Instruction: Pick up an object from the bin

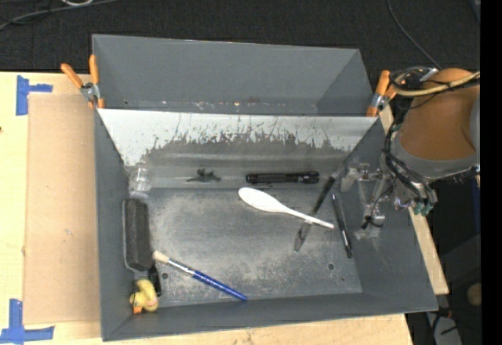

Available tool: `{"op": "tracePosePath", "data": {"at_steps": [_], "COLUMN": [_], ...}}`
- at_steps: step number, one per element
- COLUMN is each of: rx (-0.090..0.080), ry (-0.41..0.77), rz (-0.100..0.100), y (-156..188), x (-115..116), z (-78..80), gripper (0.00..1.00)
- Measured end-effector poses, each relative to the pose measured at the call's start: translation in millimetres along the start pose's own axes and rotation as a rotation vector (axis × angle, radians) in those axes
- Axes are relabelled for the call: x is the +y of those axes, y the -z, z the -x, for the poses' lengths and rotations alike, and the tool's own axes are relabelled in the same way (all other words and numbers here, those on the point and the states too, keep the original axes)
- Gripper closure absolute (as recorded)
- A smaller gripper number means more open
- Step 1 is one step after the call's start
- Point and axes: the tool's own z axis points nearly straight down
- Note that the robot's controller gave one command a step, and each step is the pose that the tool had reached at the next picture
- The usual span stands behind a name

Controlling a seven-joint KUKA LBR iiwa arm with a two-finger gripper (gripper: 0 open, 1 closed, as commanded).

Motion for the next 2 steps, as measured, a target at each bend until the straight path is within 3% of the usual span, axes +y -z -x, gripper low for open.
{"op": "tracePosePath", "data": {"at_steps": [1, 2], "rx": [-0.005, -0.01], "ry": [0.005, 0.382], "rz": [-0.002, -0.003], "y": [3, -59], "x": [1, 4], "z": [1.8, 39.6], "gripper": [0.0, 0.0]}}
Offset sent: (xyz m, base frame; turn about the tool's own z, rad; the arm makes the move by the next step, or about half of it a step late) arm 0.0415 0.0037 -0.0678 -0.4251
